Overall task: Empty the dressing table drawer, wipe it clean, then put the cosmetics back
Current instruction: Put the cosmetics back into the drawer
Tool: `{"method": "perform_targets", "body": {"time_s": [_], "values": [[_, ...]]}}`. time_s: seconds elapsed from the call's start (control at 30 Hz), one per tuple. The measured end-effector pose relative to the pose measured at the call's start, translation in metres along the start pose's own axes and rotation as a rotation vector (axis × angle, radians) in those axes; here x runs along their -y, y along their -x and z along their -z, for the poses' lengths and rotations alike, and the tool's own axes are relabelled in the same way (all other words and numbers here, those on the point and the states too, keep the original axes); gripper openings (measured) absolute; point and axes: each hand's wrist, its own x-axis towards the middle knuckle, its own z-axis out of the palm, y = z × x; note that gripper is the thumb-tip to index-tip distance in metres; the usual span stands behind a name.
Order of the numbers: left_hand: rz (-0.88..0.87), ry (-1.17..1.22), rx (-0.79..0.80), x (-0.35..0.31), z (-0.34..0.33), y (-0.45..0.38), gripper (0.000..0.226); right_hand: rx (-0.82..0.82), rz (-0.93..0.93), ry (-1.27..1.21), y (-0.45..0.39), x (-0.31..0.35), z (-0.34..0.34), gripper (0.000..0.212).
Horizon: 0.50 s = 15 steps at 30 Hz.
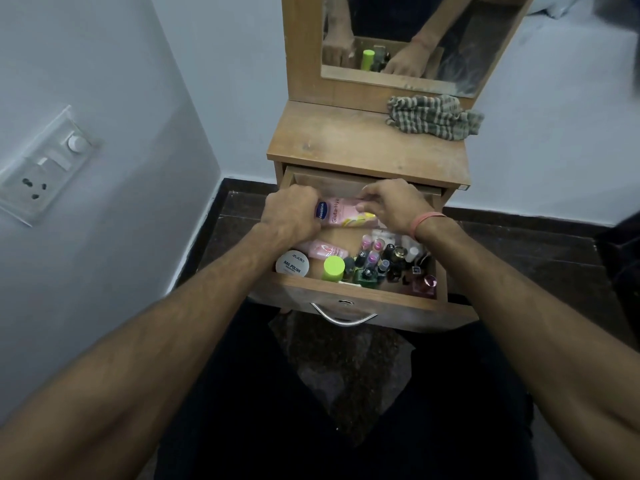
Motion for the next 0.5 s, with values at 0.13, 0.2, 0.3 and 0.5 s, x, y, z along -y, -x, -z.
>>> {"method": "perform_targets", "body": {"time_s": [0.13, 0.2, 0.3, 0.5], "values": [[-0.053, 0.048, -0.034, 0.000, -0.003, 0.005, 0.043, -0.094, 0.008, -0.027, 0.009, 0.000, -0.004, 0.031], [-0.078, 0.084, -0.047, 0.001, -0.002, 0.006, 0.041, -0.099, 0.004, -0.028, 0.013, -0.002, -0.006, 0.034], [-0.092, 0.184, 0.010, 0.003, 0.003, 0.010, 0.037, -0.098, 0.009, -0.059, 0.019, -0.002, -0.007, 0.034], [-0.213, 0.606, 0.350, 0.007, 0.017, 0.027, 0.035, -0.198, 0.050, 0.034, 0.036, 0.002, -0.002, 0.041]]}}
